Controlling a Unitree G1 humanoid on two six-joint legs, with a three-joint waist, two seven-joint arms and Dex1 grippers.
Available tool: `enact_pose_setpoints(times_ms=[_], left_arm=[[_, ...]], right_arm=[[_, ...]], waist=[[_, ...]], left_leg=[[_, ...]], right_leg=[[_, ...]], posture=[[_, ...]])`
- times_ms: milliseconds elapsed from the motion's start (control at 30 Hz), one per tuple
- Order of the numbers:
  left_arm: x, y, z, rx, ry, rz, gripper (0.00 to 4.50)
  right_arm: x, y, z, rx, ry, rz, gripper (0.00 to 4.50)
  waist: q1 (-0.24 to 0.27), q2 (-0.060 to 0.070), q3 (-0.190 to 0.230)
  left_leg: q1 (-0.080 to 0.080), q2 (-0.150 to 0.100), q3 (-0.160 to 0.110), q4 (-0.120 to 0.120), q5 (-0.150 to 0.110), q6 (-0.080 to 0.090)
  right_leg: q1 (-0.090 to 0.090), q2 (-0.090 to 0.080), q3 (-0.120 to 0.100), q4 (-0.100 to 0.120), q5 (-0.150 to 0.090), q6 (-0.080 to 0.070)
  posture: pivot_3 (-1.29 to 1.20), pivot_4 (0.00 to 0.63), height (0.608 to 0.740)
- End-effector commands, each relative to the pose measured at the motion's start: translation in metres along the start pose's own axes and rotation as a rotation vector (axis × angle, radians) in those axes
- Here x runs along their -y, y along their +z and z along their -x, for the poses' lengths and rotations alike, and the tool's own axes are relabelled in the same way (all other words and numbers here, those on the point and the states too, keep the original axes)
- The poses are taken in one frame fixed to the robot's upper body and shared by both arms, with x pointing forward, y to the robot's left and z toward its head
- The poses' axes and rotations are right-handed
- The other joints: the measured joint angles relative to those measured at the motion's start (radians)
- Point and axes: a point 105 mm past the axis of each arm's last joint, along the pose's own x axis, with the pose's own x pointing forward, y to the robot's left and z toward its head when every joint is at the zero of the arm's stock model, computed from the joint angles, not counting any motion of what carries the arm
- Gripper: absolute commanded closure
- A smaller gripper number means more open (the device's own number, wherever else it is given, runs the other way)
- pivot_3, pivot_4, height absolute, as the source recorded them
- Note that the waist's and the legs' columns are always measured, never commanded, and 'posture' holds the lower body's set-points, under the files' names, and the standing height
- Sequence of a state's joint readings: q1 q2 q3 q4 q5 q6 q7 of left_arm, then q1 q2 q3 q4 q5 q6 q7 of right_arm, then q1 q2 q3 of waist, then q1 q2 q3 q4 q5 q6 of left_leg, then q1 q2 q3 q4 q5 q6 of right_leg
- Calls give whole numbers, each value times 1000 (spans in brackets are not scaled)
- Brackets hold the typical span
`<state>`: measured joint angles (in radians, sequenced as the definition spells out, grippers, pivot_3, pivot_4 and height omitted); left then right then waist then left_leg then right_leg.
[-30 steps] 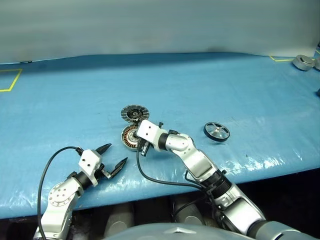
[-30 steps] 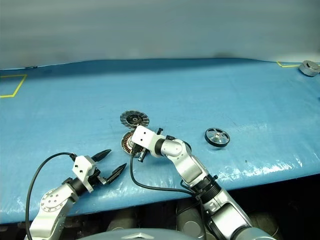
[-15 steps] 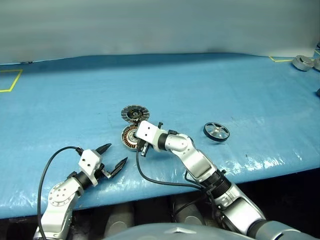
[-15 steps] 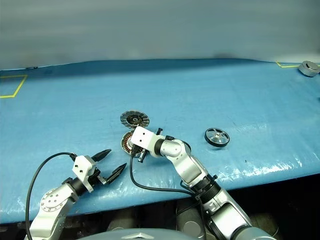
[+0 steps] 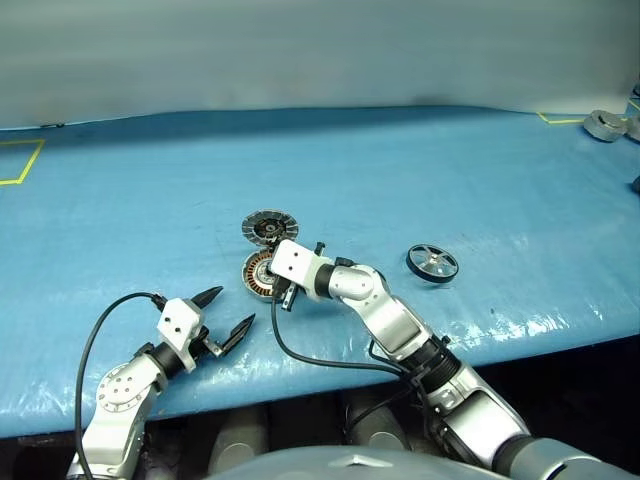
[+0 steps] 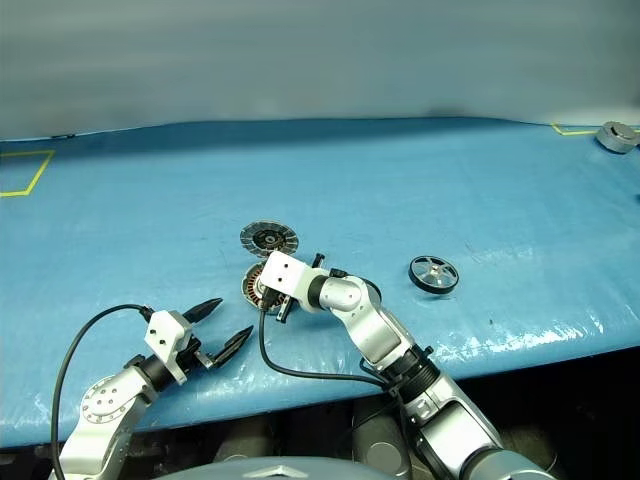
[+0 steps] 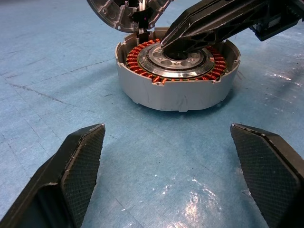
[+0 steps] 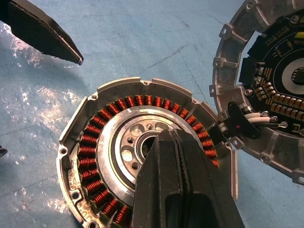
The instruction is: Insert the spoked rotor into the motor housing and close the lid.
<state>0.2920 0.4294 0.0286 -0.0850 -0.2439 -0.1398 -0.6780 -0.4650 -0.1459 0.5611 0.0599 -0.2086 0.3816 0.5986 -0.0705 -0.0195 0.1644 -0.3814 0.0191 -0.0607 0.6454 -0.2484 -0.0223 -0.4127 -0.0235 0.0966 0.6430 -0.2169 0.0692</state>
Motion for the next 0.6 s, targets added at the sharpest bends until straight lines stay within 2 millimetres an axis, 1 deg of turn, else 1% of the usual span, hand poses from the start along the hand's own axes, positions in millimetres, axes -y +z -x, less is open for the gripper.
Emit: enact_pose_setpoints(times_ms=[33, 167, 300, 367, 400, 433, 500, 600], left_arm=[[0, 6, -1, 31, 6, -20, 0], [0, 6, 0, 32, 11, -18, 0], [1, 5, 0, 32, 11, -16, 0], [1, 5, 0, 31, 8, -15, 0], [1, 5, -1, 31, 6, -15, 0], [1, 5, -1, 31, 3, -15, 0], [1, 5, -2, 31, 0, -15, 0], [2, 6, -4, 34, -9, -15, 0]], right_arm=[[-13, -17, -3, -78, 61, 5, 4483], [-13, -14, -1, -67, 63, 13, 4483], [0, 9, 7, 46, -7, -16, 4483], [8, 38, 17, 200, -40, -40, 4483], [12, 48, 23, 256, -57, -67, 4483], [16, 55, 29, 289, -73, -73, 4483], [20, 58, 35, 304, -93, -68, 4483], [28, 56, 49, 306, -131, -66, 4483]], waist=[[0, 0, 0], [0, 0, 0], [1, 0, 0], [3, 0, 0], [3, 0, 1], [3, 0, 2], [2, 0, 2], [3, 0, 2]], left_leg=[[0, 0, 0, 0, 0, 0], [0, 0, 0, 0, 0, 0], [0, 0, 0, 0, 0, 0], [-2, 0, 0, 0, 0, 0], [-3, 0, 0, 0, 0, 0], [-4, 0, 0, 0, 0, 0], [-6, 0, 0, 0, 0, 0], [-6, 0, -1, 0, 0, 0]], right_leg=[[0, 0, 0, 0, 0, 0], [0, 0, 0, 0, 0, 0], [0, 0, 0, 0, 0, 0], [-2, 0, 0, 0, 0, 0], [-2, 0, 0, 0, 0, 0], [-3, 0, 0, -1, 0, 0], [-5, 0, 0, 0, 0, 0], [-5, 0, -1, -1, 0, 0]], posture=[[0, 150, 740], [0, 150, 740], [0, 150, 740], [0, 150, 740], [0, 150, 740], [0, 150, 740], [0, 150, 740], [0, 150, 740]])
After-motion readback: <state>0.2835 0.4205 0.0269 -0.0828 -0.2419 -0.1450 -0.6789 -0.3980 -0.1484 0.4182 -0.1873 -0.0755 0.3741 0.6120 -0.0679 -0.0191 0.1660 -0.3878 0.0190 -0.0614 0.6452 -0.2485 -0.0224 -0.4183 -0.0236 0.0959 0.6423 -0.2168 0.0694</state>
